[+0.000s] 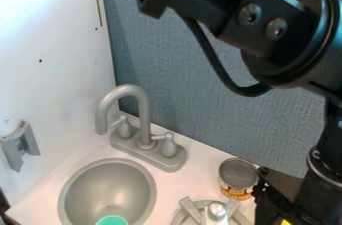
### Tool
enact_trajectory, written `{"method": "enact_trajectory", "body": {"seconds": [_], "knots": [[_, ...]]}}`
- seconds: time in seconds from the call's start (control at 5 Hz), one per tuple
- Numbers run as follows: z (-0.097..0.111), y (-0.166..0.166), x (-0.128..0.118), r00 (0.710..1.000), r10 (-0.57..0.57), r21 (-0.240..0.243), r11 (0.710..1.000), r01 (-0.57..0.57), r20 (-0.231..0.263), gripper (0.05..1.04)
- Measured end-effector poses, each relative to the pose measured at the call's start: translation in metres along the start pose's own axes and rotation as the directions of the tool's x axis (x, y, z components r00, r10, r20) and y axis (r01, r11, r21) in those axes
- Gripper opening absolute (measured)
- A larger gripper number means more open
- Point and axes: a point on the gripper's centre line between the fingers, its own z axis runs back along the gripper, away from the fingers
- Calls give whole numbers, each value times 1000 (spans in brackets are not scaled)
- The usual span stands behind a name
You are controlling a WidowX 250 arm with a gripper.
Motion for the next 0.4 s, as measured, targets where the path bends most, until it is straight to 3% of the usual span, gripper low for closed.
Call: {"method": "enact_trajectory", "body": {"seconds": [0.2,0.4], "knots": [[-9,1,-2,1000,2,13,1000,-2,-24,1003],[-9,6,9,1000,20,10,1000,-20,24,1002]]}}
